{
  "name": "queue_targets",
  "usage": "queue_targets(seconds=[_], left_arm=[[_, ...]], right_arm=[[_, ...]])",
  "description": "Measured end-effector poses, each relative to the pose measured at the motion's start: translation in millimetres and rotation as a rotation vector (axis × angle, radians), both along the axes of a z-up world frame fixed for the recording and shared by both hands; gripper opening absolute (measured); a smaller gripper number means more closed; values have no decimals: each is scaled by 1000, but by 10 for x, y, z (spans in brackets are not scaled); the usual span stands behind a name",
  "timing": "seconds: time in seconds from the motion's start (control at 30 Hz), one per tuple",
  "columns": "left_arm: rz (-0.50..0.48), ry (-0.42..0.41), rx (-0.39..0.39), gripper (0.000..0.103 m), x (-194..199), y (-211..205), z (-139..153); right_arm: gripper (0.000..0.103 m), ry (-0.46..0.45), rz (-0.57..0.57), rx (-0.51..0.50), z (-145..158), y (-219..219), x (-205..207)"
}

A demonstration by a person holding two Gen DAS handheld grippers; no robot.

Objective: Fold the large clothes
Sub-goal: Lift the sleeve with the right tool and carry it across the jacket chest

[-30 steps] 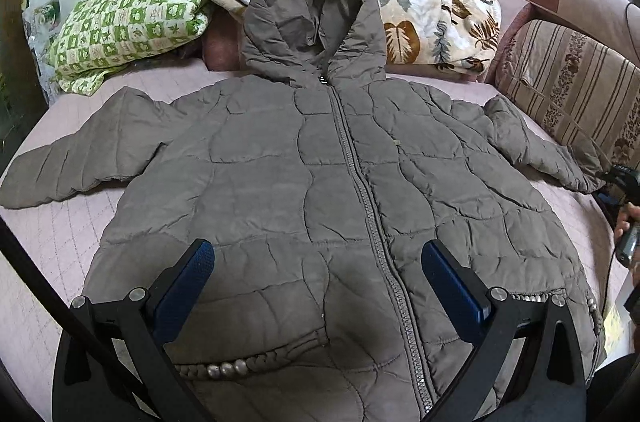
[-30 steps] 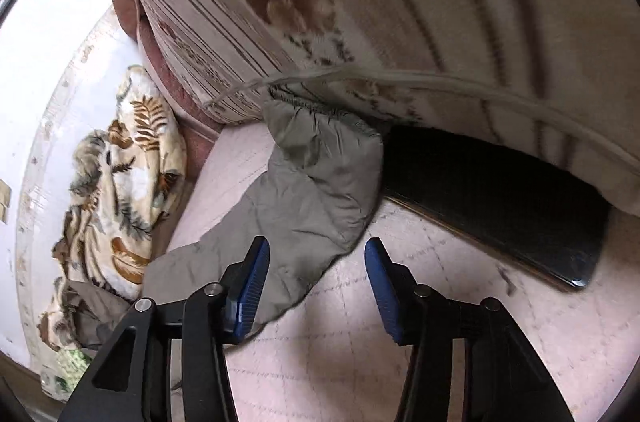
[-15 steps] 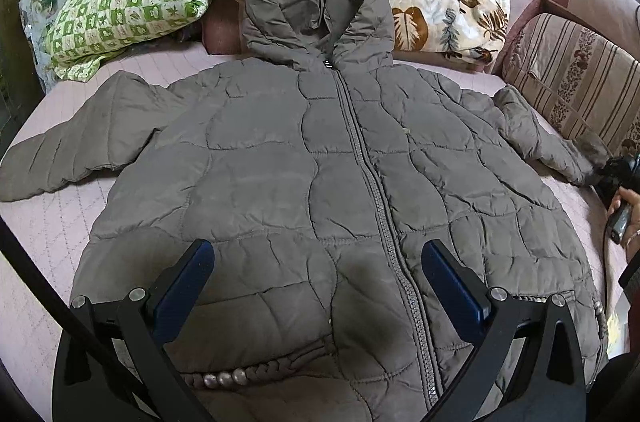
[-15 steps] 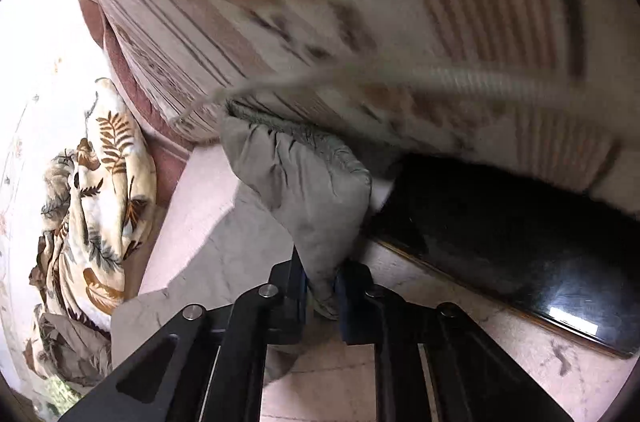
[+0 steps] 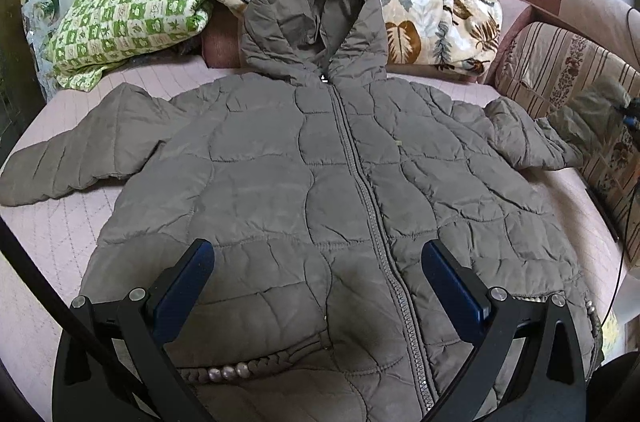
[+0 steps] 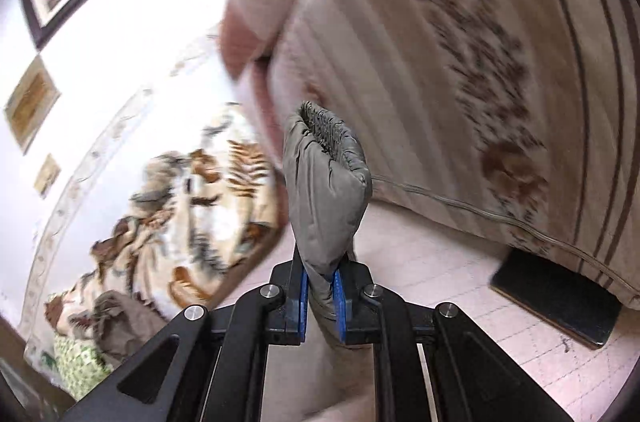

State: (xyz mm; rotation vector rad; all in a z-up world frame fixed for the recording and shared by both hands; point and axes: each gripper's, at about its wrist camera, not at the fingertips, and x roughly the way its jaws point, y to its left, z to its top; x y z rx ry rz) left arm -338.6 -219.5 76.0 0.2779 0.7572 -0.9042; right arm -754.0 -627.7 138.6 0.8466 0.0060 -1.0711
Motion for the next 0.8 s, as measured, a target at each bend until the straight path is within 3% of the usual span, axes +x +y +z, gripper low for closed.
queue_targets(seconds=[0.37,0.57,0.8], left_arm=[[16,-13,-34,103,25,140,64],[29,-30,-47,103,48,241,102],[39,-14,-59,103,113,347,116]], right_arm=[[11,-14,200,-138,777,724,767],[11,13,343,-201,972,1114,1408],[11,43,458,-223,956,1427,1996]])
